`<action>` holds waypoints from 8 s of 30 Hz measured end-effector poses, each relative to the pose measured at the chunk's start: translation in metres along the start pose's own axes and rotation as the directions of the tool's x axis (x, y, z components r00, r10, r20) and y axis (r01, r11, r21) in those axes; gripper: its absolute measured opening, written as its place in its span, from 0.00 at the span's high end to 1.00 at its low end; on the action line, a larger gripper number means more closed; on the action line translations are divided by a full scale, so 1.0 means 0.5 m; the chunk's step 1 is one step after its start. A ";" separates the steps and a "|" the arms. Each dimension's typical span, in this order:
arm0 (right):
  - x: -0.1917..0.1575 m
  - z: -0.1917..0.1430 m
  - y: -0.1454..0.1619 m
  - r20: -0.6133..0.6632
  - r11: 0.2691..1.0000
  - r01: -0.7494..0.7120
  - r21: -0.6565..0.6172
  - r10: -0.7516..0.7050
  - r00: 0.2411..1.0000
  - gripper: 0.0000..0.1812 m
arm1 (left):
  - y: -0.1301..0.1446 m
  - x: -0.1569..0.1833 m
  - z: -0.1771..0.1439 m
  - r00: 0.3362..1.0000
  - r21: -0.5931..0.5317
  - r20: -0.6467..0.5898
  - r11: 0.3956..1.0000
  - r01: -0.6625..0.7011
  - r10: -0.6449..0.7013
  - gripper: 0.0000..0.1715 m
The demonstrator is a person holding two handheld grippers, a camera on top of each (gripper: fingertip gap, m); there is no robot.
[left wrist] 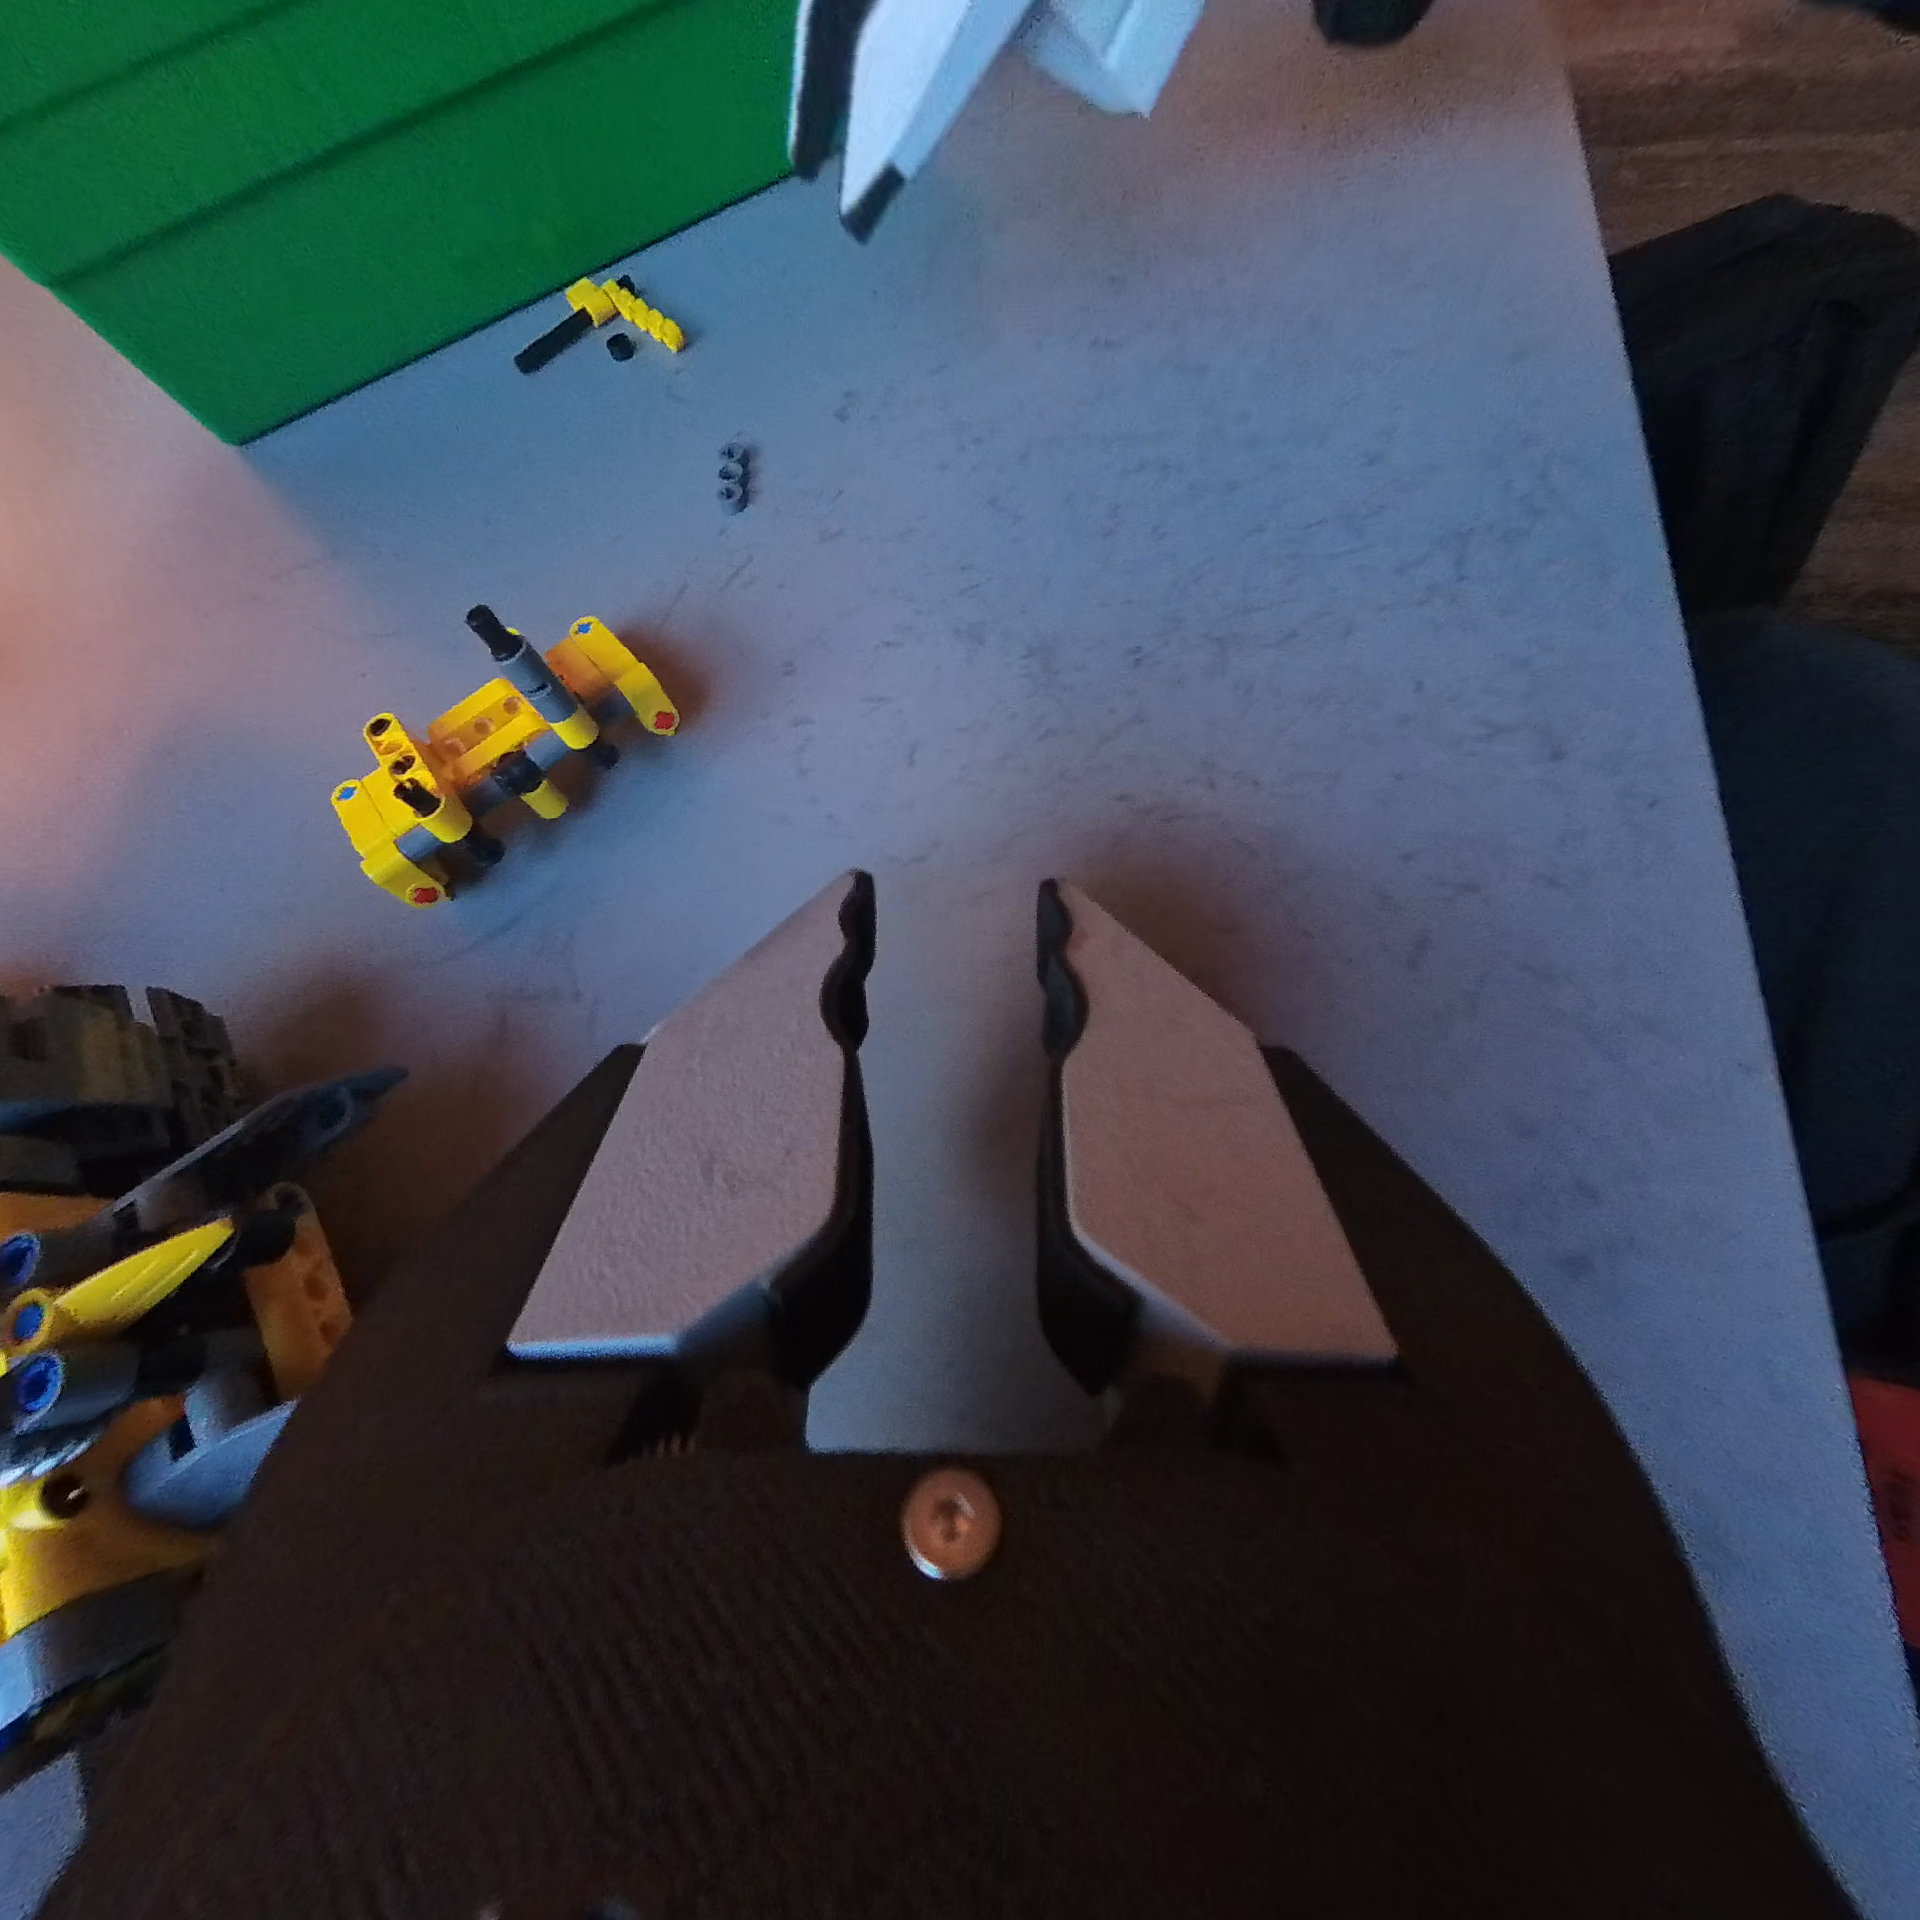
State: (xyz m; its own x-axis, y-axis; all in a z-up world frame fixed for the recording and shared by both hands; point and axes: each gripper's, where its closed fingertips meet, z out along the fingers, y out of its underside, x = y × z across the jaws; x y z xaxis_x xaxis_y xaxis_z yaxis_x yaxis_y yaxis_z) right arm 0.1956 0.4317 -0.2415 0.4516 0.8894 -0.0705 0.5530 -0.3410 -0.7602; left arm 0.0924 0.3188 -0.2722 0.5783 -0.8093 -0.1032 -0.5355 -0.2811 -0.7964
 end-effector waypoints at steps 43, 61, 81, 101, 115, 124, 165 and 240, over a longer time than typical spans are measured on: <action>0.036 0.108 0.029 0.027 0.991 -0.099 -0.088 0.102 0.994 0.86 | 0.012 -0.015 0.004 0.999 -0.037 0.037 0.999 0.032 -0.031 0.83; 0.140 -0.126 -0.231 -0.463 0.933 0.224 0.281 -0.073 0.883 0.98 | 0.013 -0.015 0.005 0.999 -0.039 0.034 0.998 0.041 -0.039 0.83; -0.152 0.153 -0.118 0.129 0.978 0.079 0.193 -0.105 0.986 0.83 | 0.020 -0.050 -0.005 0.990 -0.032 0.098 0.994 0.109 -0.106 0.83; -0.298 0.098 -0.079 0.299 0.966 -0.043 0.256 -0.036 0.954 1.00 | -0.056 -0.055 -0.026 0.983 0.159 0.177 0.987 0.031 -0.059 0.52; -0.390 0.049 -0.052 0.494 0.941 0.066 0.331 -0.232 0.838 0.99 | -0.034 0.045 0.008 0.988 0.085 -0.028 0.985 -0.149 0.152 0.69; -0.400 0.044 -0.052 0.571 0.943 0.045 0.328 -0.237 0.786 0.99 | -0.034 0.056 0.006 0.979 0.097 -0.045 0.976 -0.194 0.199 0.77; -0.292 -0.015 -0.145 0.795 0.754 -0.535 0.381 0.027 0.606 1.00 | -0.087 -0.035 -0.060 0.938 0.204 0.273 0.939 -0.275 0.216 0.85; -0.191 -0.004 -0.127 -0.052 0.782 0.059 0.621 -0.034 0.998 1.00 | -0.068 -0.063 -0.051 0.928 0.170 0.315 0.951 -0.259 0.197 0.84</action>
State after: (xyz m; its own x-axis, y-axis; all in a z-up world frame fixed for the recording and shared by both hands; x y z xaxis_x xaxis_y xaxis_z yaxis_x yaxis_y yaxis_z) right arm 0.1185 0.3678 -0.1852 0.4682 0.8835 -0.0111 0.0243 -0.0254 -0.9994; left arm 0.0766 0.3408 -0.2269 0.6255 -0.6441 -0.4404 -0.5545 0.0302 -0.8317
